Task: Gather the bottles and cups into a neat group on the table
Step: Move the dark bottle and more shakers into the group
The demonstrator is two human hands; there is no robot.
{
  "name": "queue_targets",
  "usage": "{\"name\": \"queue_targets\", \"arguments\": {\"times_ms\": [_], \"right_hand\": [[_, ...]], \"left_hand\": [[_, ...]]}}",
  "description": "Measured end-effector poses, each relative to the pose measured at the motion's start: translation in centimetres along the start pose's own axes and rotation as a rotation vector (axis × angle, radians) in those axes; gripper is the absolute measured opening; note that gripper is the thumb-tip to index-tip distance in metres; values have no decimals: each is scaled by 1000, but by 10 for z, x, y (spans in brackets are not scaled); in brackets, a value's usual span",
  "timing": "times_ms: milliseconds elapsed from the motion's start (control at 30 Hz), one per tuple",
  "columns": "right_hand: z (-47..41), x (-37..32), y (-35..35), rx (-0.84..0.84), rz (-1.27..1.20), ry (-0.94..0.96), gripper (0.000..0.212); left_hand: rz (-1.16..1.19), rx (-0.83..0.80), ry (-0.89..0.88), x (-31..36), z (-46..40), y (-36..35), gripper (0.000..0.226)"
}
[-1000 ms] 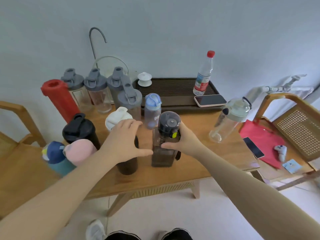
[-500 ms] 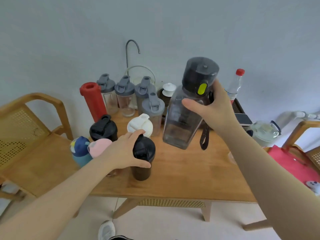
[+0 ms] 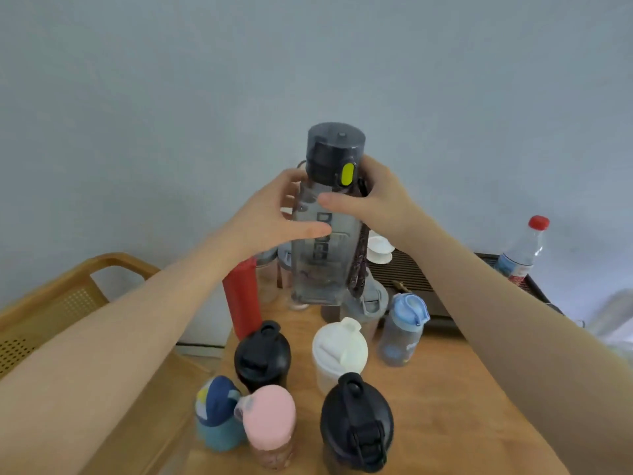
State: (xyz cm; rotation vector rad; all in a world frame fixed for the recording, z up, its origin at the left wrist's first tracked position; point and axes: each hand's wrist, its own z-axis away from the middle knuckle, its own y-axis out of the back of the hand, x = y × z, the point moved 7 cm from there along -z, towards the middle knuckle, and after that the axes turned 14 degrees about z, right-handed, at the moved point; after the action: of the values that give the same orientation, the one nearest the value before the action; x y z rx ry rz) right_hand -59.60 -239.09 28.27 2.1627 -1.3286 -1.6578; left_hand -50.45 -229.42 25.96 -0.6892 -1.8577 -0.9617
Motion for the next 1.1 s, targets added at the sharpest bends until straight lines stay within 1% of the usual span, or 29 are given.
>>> {"name": "queue_targets", "arguments": {"times_ms": [100,200,300,333,367,433,500,567,633,733,833,900,967,1000,1067,1100], "right_hand": [[-19,13,-25,-97,113,-25,43],[-22,45,-47,-255,283,-83,70],[0,100,-60,-344,316,-272,87],[10,117,-63,-339,338,-344,90],[20,132,-66,-317,353,-412,88],[34,153,-70,-225,351,-504,75],[43,167,-70,-123,435,-576,70],[49,177,-69,-95,616,-630,78],[55,182,-70,-111,689,-692,91],[65,187,-74,-164,708,-748,100],[67,190,-77,-162,641,-744,100],[66,192,-78,-145,612,-751,100],[64,194,-78,-152,646,-751,100],[64,194,-78,-160,674,-750,101],[64,196,-78,-184,715,-757,104],[63,196,-78,-200,731,-758,106]], "left_hand": [[-144,-84,51,-30,-15,16,70],[-282,-192,85,-67,-23,11,70],[-299,-285,119,-98,-32,1,74],[-295,-293,127,-106,-36,1,74],[-296,-292,132,-112,-39,0,72],[-301,-293,134,-122,-41,-4,67],[-264,-324,129,-130,-37,-16,62],[-227,-347,156,-142,-33,-28,61],[-224,-362,201,-159,-28,-36,65],[-244,-389,276,-185,-19,-44,68],[-257,-366,322,-193,-14,-43,70],[-294,-373,344,-192,-13,-39,78],[-279,-346,318,-183,-14,-31,93],[-246,-305,278,-172,-15,-26,100],[-224,-221,152,-146,-20,-17,102],[-263,-222,98,-137,-23,-17,98]]}}
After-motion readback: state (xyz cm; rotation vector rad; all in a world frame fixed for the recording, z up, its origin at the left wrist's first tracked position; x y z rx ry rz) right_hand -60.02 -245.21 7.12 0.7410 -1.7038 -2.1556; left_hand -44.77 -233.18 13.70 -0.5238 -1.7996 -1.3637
